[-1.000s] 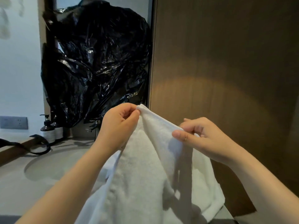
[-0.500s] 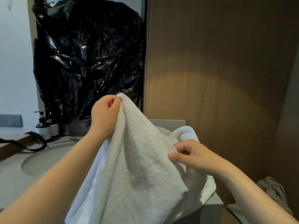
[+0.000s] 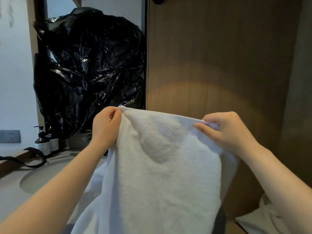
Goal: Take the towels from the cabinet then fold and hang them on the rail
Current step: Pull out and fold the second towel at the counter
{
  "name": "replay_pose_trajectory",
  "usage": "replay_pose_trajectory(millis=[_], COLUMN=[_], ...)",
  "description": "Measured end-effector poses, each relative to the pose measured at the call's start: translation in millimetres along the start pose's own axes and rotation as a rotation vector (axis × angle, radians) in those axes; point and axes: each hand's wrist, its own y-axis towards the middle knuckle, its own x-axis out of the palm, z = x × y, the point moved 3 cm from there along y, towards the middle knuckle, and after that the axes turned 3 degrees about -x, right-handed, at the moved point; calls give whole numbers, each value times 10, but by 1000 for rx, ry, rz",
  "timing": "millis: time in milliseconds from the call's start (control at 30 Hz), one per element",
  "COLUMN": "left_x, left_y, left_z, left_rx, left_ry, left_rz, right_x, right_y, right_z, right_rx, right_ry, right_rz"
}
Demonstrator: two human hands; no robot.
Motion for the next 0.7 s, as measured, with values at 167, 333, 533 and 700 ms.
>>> replay_pose_trajectory(millis=[167,333,533,700], left_x=[-14,-53,-270,-374], left_y=[52,12,15,0], left_z=[92,321,507,306], left_rx=[-58,-43,55,60], left_ry=[-71,-60,-57,-25], left_rz=[-44,11,11,21], right_x=[-337,-531,-688,-602], right_y=[245,307,111,-158], right_z=[-128,-246,-252,-94], right_rx=[-71,-132,-130,-30], right_ry=[-129,-247,-194,-176], right_rz=[24,28,-33,-202])
